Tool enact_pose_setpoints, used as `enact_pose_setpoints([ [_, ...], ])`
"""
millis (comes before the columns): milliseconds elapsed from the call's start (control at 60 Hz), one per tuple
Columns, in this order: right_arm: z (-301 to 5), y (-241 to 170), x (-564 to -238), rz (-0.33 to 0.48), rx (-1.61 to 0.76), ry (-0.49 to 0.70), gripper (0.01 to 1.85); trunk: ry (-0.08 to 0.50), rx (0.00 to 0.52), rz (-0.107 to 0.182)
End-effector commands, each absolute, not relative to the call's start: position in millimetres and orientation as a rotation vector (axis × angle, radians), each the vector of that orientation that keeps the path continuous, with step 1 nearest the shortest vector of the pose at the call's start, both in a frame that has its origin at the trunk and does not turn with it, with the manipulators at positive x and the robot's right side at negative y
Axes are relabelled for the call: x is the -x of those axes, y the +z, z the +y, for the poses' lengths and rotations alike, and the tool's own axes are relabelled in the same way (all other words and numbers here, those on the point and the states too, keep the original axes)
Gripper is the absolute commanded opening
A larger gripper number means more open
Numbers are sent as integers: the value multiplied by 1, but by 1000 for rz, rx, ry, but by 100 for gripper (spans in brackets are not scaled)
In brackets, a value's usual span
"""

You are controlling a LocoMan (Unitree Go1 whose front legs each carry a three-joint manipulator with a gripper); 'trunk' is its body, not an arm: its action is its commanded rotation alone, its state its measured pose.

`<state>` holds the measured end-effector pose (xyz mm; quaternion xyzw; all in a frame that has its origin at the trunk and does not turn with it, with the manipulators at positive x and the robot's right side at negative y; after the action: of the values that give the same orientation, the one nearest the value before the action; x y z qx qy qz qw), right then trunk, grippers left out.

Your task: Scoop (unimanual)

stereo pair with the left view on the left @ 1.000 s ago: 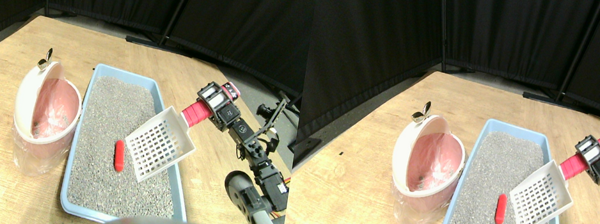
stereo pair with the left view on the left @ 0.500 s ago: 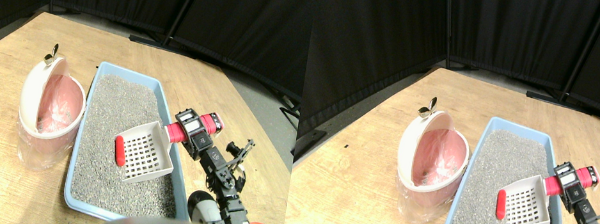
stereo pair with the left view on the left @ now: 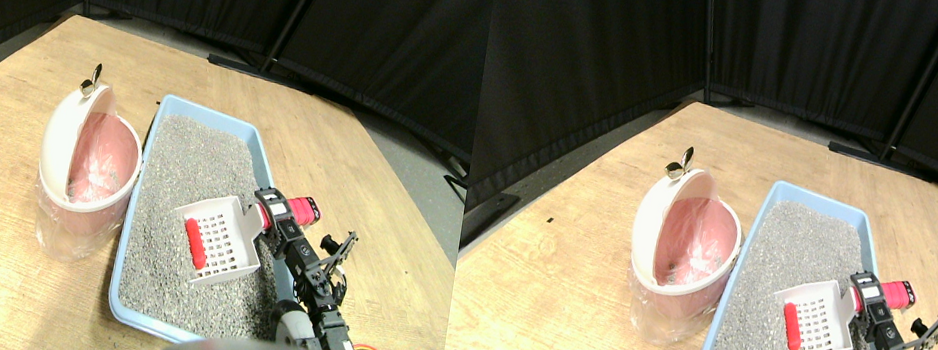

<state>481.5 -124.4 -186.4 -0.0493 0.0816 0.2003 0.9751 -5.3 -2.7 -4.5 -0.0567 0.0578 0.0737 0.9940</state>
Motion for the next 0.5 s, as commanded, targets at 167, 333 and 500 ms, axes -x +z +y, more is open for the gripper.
enact_pose_setpoints([
  [167, -151, -167, -487, 100, -110, 339, 5, 140, 114, 133],
  [333, -160, -159, -488, 85, -241, 292, 5, 136, 114, 128],
  [500, -165, -154, -486, 59, -370, 261, 5, 137, 114, 125],
])
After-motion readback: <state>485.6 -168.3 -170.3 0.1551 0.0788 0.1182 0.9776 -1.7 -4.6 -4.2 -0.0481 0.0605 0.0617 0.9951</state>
